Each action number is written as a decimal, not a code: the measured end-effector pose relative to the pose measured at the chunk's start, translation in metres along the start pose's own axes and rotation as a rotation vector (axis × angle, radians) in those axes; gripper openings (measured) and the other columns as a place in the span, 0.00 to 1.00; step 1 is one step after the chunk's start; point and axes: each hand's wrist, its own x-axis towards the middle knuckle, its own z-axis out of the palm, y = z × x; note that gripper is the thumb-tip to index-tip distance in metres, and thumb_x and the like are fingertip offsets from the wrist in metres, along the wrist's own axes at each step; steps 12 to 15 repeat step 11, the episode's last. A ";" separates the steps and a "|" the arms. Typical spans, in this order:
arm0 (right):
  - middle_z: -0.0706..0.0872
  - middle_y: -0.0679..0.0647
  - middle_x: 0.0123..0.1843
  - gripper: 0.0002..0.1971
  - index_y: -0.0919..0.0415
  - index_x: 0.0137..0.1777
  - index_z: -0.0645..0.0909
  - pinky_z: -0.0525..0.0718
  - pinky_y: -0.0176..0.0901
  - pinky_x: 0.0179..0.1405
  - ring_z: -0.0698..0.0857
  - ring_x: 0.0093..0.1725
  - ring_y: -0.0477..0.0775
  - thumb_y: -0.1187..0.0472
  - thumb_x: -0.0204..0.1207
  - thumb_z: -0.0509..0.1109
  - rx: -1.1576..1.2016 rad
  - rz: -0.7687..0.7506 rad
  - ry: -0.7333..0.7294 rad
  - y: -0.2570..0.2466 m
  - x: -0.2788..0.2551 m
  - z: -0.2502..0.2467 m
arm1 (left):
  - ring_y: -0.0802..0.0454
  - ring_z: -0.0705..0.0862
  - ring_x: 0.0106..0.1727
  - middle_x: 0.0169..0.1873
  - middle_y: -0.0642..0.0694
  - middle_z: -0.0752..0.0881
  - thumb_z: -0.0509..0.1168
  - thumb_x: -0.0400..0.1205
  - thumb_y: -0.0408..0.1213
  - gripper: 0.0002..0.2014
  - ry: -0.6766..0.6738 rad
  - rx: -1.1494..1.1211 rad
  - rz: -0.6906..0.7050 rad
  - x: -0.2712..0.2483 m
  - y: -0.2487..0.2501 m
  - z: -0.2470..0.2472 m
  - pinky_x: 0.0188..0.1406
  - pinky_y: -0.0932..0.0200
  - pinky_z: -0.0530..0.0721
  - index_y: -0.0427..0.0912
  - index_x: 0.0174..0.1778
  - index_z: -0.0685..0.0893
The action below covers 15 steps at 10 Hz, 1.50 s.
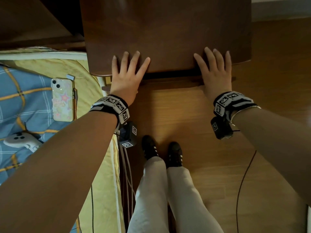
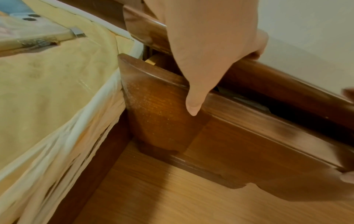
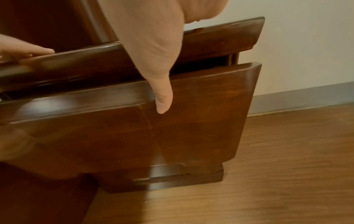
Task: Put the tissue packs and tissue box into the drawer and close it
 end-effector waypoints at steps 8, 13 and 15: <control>0.70 0.62 0.75 0.41 0.47 0.81 0.55 0.62 0.66 0.73 0.54 0.69 0.58 0.69 0.70 0.65 0.156 0.248 0.110 0.000 0.040 0.001 | 0.36 0.81 0.64 0.70 0.42 0.79 0.73 0.71 0.34 0.43 0.202 -0.023 -0.138 0.037 -0.007 0.002 0.61 0.37 0.79 0.46 0.82 0.62; 0.77 0.55 0.72 0.29 0.53 0.74 0.73 0.73 0.47 0.72 0.75 0.71 0.55 0.57 0.73 0.75 0.643 0.094 -0.291 0.038 0.029 -0.103 | 0.32 0.58 0.83 0.84 0.41 0.59 0.56 0.82 0.61 0.42 0.006 -0.185 -0.204 0.026 0.016 -0.021 0.79 0.31 0.58 0.42 0.86 0.49; 0.77 0.55 0.72 0.29 0.53 0.74 0.73 0.73 0.47 0.72 0.75 0.71 0.55 0.57 0.73 0.75 0.643 0.094 -0.291 0.038 0.029 -0.103 | 0.32 0.58 0.83 0.84 0.41 0.59 0.56 0.82 0.61 0.42 0.006 -0.185 -0.204 0.026 0.016 -0.021 0.79 0.31 0.58 0.42 0.86 0.49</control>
